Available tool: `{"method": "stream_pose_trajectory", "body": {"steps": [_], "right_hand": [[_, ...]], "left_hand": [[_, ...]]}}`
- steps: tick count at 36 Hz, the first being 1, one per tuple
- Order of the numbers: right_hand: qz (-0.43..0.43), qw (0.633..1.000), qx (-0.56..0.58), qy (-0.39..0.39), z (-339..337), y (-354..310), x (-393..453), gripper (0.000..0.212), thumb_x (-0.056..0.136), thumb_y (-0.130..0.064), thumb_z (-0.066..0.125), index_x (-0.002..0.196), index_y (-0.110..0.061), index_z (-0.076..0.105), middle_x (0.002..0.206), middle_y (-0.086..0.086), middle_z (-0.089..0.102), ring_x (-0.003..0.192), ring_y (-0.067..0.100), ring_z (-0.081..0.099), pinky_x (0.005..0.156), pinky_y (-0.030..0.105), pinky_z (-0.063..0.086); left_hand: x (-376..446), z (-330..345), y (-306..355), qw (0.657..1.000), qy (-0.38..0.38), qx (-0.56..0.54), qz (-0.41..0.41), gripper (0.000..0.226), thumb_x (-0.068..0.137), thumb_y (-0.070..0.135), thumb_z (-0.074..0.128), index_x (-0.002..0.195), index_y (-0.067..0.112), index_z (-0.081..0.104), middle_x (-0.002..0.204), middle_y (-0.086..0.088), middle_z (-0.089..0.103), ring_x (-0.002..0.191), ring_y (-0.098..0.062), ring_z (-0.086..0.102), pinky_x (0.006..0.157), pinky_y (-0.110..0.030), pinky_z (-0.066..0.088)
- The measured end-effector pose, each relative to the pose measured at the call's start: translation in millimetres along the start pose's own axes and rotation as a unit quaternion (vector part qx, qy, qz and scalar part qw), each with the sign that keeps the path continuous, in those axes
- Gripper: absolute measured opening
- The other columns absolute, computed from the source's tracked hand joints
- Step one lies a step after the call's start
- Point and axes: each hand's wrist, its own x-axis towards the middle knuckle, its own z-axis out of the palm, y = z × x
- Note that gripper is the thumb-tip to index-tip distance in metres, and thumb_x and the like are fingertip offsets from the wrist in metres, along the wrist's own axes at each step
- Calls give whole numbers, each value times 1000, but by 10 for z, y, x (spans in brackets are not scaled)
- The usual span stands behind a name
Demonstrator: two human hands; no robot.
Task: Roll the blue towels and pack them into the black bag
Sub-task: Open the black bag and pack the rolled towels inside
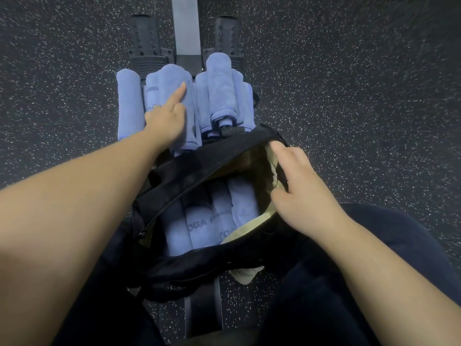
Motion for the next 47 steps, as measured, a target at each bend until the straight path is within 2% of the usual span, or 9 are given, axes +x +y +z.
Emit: {"method": "stream_pose_trajectory", "body": {"steps": [5,7,13,21,24,27,35,39,47], "right_hand": [[1,1000,-4,-1,-9,-7,1,72,80,1,45,139,-36,28,105,-15,30,75,18,50,74,44,47],[1,1000,-5,-2,-5,-12,5,72,80,1,45,139,-36,27,105,-15,30,74,17,50,73,43,47],[2,1000,-5,0,-6,0,11,72,80,1,45,139,-35,28,104,-16,29,73,12,48,73,41,47],[-1,1000,-10,2,2,21,18,73,81,0,46,140,-36,26,106,-16,29,75,13,48,72,37,45],[3,1000,-13,1,-1,20,18,72,82,-1,46,140,-37,25,107,-16,29,78,16,49,74,37,45],[1,1000,-9,-1,-1,12,6,74,80,1,44,140,-38,24,107,-15,29,81,19,51,78,41,47],[-13,1000,17,19,26,42,3,70,80,1,45,139,-35,33,105,-13,34,78,4,49,75,33,45],[0,999,48,22,31,59,8,70,79,4,45,136,-35,38,97,-15,36,77,-13,44,64,12,33],[-12,997,73,15,9,-19,-96,64,73,6,41,118,-39,42,93,-11,38,83,4,46,73,24,40]], "left_hand": [[1,-6,61,998,-7,-35,47,57,99,12,24,151,36,22,129,-6,44,94,-5,51,85,-2,27],[-20,-4,84,997,-10,-44,63,58,100,13,31,151,37,21,125,-7,48,80,-6,49,71,-7,36],[14,3,94,994,-38,-70,72,70,96,26,55,151,43,15,151,-1,32,130,-17,39,105,-25,30],[-51,-21,130,992,11,-79,100,66,93,17,51,147,44,24,126,-1,47,102,-19,53,86,-22,41],[-160,-79,154,980,56,-99,160,66,94,14,52,149,36,23,124,12,39,91,12,46,79,2,33],[-323,-186,186,967,85,-123,208,67,93,14,54,151,28,21,131,17,32,102,32,31,87,6,21],[-1084,-455,362,937,114,-188,271,73,93,2,57,151,10,14,146,11,20,131,13,20,105,0,15],[-1447,-381,302,925,66,-203,315,75,91,4,61,144,25,12,143,22,22,129,24,21,107,-4,18],[-1831,163,-108,934,-10,-114,339,72,85,38,58,143,56,19,135,12,37,130,8,30,109,-8,16]]}}
